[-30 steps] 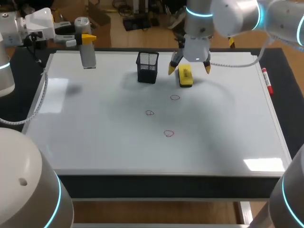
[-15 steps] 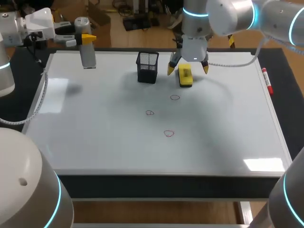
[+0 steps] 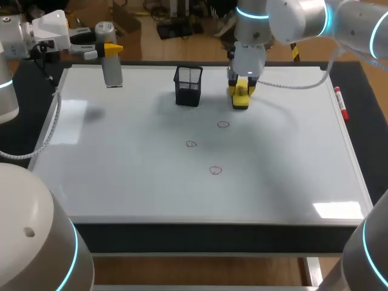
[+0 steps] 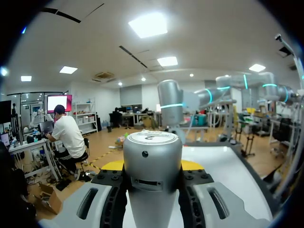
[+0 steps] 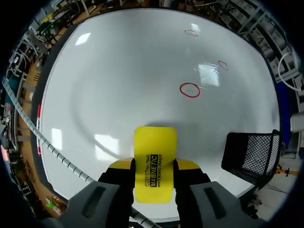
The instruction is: Pick up the inspection probe, press it on each red-marked spot on the whiteboard one by one, put down the probe, pick up the eraser, and wipe off all the red marks.
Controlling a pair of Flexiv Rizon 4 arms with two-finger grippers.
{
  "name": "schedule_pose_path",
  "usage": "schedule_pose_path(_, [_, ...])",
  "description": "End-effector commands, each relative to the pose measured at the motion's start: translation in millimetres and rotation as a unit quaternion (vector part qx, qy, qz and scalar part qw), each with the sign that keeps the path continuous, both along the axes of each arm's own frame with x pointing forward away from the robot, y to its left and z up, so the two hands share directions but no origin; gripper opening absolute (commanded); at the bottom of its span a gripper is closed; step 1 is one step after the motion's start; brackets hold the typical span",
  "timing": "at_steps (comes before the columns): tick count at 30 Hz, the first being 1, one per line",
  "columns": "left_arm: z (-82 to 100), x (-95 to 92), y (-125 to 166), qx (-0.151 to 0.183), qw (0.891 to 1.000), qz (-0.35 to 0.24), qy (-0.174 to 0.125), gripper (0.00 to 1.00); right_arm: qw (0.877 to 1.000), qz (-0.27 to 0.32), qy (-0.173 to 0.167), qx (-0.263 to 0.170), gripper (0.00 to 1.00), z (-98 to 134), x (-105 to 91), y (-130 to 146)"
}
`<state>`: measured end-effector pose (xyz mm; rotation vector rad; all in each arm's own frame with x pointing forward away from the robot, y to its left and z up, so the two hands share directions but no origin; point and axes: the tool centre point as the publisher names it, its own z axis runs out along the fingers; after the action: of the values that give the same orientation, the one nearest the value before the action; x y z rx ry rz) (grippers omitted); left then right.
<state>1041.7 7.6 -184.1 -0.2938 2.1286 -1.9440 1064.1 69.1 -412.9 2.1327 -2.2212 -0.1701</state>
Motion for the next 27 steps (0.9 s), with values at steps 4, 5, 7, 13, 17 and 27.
schedule_pose_path(4, [0.8, 0.3, 0.3, 0.0, 1.0, -0.001, 0.0, 0.0, 0.996, -0.087, -0.017, -0.009, 0.0, 37.2, -8.3, -42.9])
schedule_pose_path(5, [0.8, 0.3, 0.3, 0.0, 1.0, -0.001, 0.0, 0.0, 0.995, -0.101, -0.018, -0.012, 0.0, 41.1, -9.8, -50.0])
schedule_pose_path(7, [0.8, 0.3, 0.3, 0.0, 1.0, -0.001, 0.0, 0.0, 0.991, -0.129, -0.019, -0.017, 0.0, 47.6, -13.5, -65.8])
schedule_pose_path(13, [0.8, 0.3, 0.3, 0.0, 1.0, -0.001, 0.0, 0.0, 0.979, -0.201, -0.022, -0.027, 0.0, 58.8, -30.7, -111.7])
schedule_pose_path(17, [0.8, 0.3, 0.3, 0.0, 1.0, -0.001, 0.0, 0.0, 0.972, -0.231, -0.026, -0.033, 0.0, 62.8, -45.4, -134.8])
schedule_pose_path(27, [0.8, 0.3, 0.3, 0.0, 1.0, -0.001, 0.0, 0.0, 0.96, -0.275, -0.02, -0.046, 0.0, 61.3, -78.5, -169.1])
